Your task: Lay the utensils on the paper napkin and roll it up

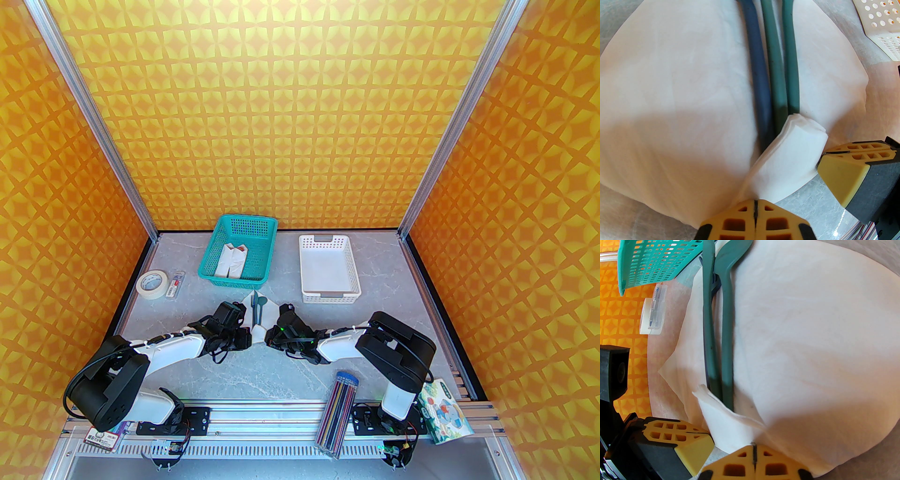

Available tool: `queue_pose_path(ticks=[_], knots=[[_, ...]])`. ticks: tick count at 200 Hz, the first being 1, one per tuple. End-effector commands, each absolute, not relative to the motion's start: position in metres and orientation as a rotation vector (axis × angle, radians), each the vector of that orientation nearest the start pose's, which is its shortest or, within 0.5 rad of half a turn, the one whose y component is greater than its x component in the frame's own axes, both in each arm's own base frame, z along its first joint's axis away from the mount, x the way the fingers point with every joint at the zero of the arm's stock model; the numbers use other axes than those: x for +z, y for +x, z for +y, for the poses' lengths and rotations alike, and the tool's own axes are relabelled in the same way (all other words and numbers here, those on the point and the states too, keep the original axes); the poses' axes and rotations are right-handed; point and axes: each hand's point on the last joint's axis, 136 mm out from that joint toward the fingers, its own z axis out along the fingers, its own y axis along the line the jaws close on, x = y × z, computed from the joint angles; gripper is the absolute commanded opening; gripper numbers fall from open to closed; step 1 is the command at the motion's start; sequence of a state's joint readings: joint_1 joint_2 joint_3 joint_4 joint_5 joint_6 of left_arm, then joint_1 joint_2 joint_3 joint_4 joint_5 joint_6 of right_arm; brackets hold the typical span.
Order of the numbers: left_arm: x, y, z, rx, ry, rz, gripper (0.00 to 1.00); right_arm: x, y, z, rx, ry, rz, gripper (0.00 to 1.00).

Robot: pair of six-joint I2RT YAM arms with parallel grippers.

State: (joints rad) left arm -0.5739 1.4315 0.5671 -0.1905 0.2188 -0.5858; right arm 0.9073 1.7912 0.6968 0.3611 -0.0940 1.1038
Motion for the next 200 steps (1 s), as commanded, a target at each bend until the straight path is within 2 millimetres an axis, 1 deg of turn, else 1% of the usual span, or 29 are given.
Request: queue_pose_path(ticks=[1,63,76,87,127,132,135,143,161,167,171,187,200], knots=[[0.002,0.227,-0.167,-0.451,0.034,2.834,0.0,-0.034,0.224,0.297,0.731,0.269,2.764,0.03],[0.008,0.226,-0.155,-0.429,0.006,2.827,0.0,-0.033,0.225,0.296,0.724,0.266,2.761,0.03],[0.012,0.227,-0.154,-0.433,0.006,2.815,0.0,-0.033,0.225,0.296,0.727,0.266,2.761,0.03],[0.02,0.227,-0.156,-0.453,0.017,2.8,0.0,-0.032,0.225,0.297,0.732,0.263,2.76,0.03],[0.056,0.215,-0.173,-0.686,0.013,2.683,0.0,-0.03,0.226,0.3,0.739,0.254,2.759,0.03],[0.057,0.214,-0.174,-0.702,0.009,2.681,0.0,-0.03,0.225,0.3,0.739,0.251,2.76,0.03],[0.065,0.215,-0.176,-0.731,0.013,2.645,0.0,-0.03,0.226,0.3,0.74,0.25,2.76,0.03],[0.071,0.214,-0.181,-0.781,0.022,2.621,0.0,-0.029,0.226,0.301,0.74,0.248,2.76,0.03],[0.074,0.213,-0.195,-0.9,0.045,2.602,0.0,-0.029,0.226,0.301,0.742,0.248,2.761,0.03],[0.077,0.216,-0.201,-0.937,0.053,2.584,0.0,-0.03,0.226,0.301,0.742,0.247,2.762,0.03],[0.069,0.215,-0.204,-0.952,0.052,2.614,0.0,-0.029,0.226,0.301,0.744,0.247,2.76,0.03],[0.066,0.22,-0.217,-1.022,0.065,2.612,0.0,-0.028,0.226,0.301,0.74,0.249,2.759,0.03],[0.062,0.225,-0.222,-1.032,0.071,2.619,0.0,-0.028,0.226,0.3,0.739,0.249,2.76,0.03]])
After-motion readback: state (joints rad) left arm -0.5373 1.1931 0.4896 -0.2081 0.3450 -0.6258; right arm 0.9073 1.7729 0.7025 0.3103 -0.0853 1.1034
